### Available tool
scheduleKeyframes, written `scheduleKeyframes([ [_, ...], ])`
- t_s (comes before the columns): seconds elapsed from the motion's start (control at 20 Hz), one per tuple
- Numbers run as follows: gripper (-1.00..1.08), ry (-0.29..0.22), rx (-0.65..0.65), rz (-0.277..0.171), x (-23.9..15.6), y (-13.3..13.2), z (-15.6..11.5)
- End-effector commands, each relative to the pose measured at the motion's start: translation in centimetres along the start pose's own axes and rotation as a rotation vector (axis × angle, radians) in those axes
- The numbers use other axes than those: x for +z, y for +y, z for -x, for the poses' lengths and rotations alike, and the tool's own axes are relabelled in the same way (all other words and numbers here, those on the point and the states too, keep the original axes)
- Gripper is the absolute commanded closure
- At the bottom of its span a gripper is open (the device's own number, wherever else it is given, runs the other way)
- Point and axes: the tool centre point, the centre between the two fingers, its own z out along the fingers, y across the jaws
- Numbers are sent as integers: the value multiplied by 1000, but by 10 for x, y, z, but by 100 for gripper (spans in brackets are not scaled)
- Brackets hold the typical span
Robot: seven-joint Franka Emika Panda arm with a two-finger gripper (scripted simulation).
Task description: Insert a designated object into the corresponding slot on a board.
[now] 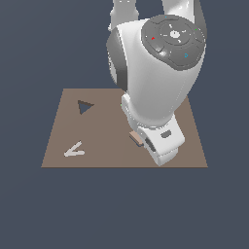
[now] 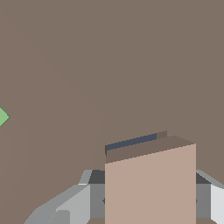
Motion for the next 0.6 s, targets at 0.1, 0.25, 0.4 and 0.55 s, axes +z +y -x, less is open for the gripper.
scheduleKeyframes([
  [0.1, 108, 0, -16, 0, 0, -1, -1],
  [0.25, 108, 0, -13, 0, 2, -1, -1],
  [0.4, 108, 0, -16, 1, 9, -1, -1],
  [0.55, -92, 0, -16, 1, 10, -1, 0],
])
